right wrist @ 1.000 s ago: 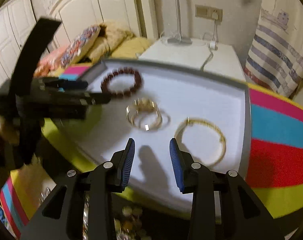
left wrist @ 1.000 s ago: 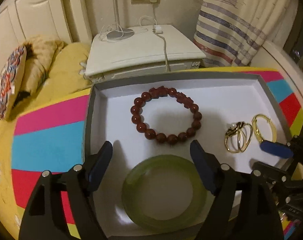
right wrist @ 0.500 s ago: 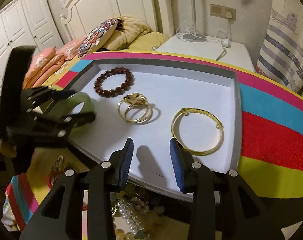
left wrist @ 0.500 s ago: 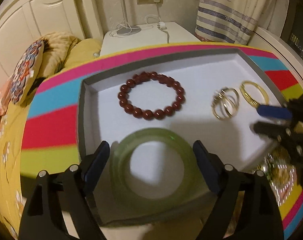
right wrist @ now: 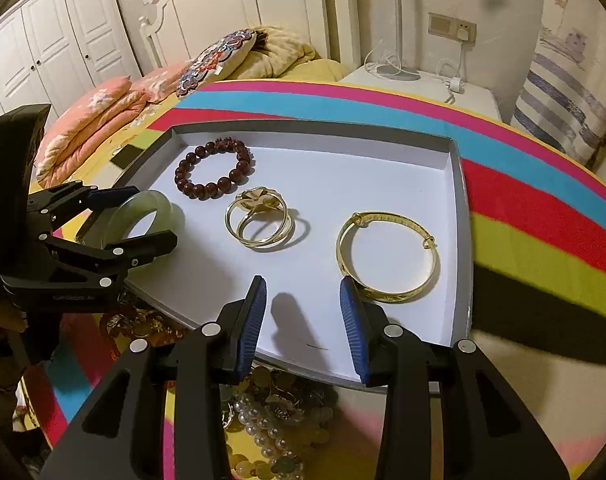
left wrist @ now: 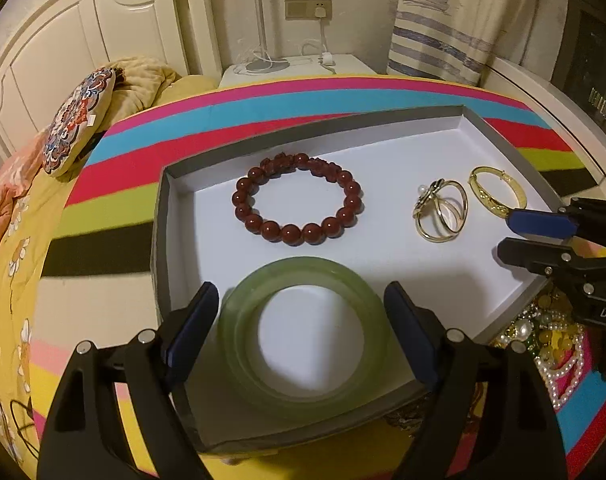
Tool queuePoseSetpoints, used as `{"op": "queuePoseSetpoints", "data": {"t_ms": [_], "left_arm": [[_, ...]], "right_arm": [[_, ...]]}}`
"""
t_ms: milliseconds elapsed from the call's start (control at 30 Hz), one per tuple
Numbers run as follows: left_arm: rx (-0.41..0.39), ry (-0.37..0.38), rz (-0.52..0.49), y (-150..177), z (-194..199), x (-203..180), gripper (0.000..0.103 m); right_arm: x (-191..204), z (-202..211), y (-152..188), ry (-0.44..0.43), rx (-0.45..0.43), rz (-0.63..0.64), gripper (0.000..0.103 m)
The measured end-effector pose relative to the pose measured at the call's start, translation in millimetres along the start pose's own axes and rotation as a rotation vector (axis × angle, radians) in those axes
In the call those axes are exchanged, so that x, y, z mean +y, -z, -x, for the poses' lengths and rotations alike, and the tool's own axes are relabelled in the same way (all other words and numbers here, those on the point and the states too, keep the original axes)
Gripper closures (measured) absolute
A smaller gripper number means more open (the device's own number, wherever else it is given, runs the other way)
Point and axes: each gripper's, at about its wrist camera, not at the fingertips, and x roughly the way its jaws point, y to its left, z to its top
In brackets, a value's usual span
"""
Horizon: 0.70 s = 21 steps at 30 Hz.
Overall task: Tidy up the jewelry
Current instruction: 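Withdraw both grippers from the tray toward the remaining jewelry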
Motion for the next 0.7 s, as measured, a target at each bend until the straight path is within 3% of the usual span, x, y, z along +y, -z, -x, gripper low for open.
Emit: {"op": "queuePoseSetpoints", "data": {"t_ms": [333, 367, 400, 567, 633, 700], "left_arm": [[-0.017, 0.018, -0.034, 33, 26, -22, 0.019], [-0.019, 0.022, -0.038, 34, 27, -22, 0.019], [-0.024, 0.035, -0.04, 34, 29, -20, 0.019], [-0.165, 0.05, -0.032, 37, 75, -4, 0.019], [-0.258, 0.026, -0.032, 43, 105, 6, 0.003], [-0.328, -0.011, -0.009, 54, 129, 20, 0.002]], "right_arm": [[15, 30, 41, 0.035, -0.042, -0.005, 0.066], [17, 32, 43, 0.061, -0.05, -0.003, 0.059], [20, 38, 46, 0.109, -0.074, -0.006, 0.046], [43, 81, 58, 0.082, -0.228, 0.072, 0.042], [63, 91, 64, 0.037, -0.244, 0.181, 0.042], [79, 90, 69, 0.003, -0.229, 0.265, 0.044]]}}
